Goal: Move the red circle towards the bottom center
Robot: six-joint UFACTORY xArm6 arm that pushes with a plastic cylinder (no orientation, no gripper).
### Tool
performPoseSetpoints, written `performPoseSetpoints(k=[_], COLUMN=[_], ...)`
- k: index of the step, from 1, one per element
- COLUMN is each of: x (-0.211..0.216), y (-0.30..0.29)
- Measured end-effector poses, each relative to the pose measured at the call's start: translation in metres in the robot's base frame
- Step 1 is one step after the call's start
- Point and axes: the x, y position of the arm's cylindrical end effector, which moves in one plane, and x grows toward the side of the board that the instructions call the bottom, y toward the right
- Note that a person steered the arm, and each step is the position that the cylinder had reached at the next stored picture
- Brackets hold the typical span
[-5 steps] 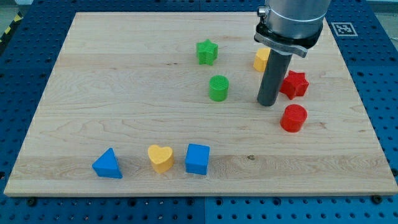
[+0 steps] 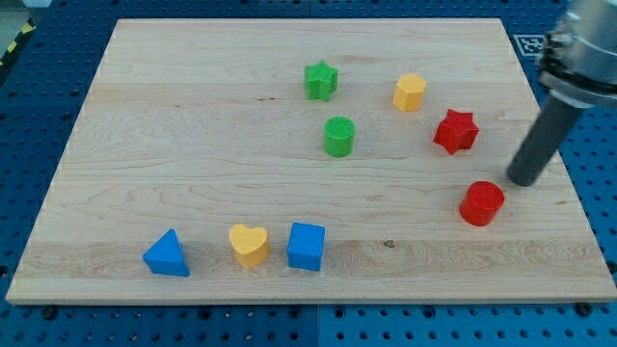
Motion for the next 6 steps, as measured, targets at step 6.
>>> performPoseSetpoints(k=[6], x=[0.068], y=[-0.075])
